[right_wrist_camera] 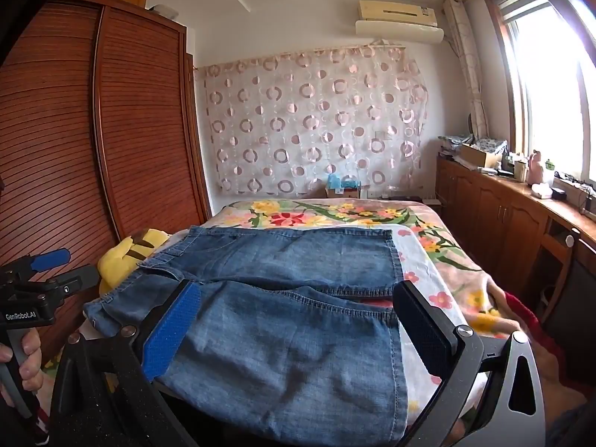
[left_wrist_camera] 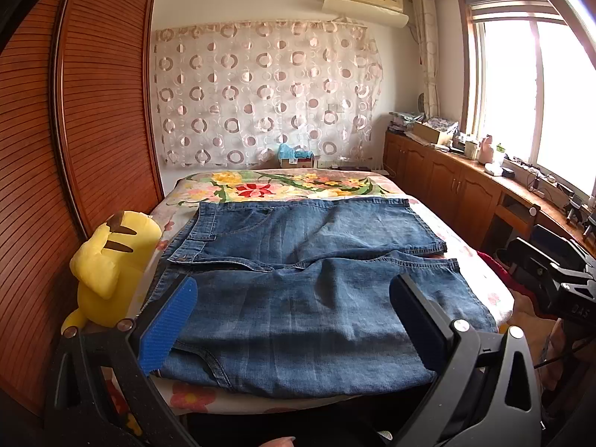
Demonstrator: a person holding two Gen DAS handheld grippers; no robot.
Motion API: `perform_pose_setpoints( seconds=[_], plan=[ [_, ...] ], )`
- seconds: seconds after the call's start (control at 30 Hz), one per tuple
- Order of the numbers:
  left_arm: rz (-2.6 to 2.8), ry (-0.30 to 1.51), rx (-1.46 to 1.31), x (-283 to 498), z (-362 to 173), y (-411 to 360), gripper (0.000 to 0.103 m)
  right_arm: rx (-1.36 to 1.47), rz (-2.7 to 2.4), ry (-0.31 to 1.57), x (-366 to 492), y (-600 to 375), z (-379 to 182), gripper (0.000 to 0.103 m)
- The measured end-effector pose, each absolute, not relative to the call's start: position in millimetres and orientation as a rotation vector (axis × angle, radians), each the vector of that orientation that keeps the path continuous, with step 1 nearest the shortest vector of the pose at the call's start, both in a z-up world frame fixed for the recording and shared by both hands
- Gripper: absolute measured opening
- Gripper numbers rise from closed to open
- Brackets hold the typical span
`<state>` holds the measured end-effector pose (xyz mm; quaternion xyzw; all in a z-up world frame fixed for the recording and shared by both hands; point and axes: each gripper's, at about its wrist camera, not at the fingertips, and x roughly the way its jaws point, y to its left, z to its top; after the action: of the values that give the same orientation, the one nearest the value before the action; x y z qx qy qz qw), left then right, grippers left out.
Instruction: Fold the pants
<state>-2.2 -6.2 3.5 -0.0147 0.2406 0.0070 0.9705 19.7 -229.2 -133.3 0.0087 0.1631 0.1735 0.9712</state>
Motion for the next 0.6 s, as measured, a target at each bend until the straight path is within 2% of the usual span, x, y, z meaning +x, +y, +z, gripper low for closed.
perform_pose_setpoints(
  seconds=[0.6],
  plan=[
    [0.013, 0.483, -0.03, -3.5, 4.8, -6.9, 0.103, 0.023, 0.351, 0.334, 19.4, -229.0, -132.5, 0.103]
  ],
)
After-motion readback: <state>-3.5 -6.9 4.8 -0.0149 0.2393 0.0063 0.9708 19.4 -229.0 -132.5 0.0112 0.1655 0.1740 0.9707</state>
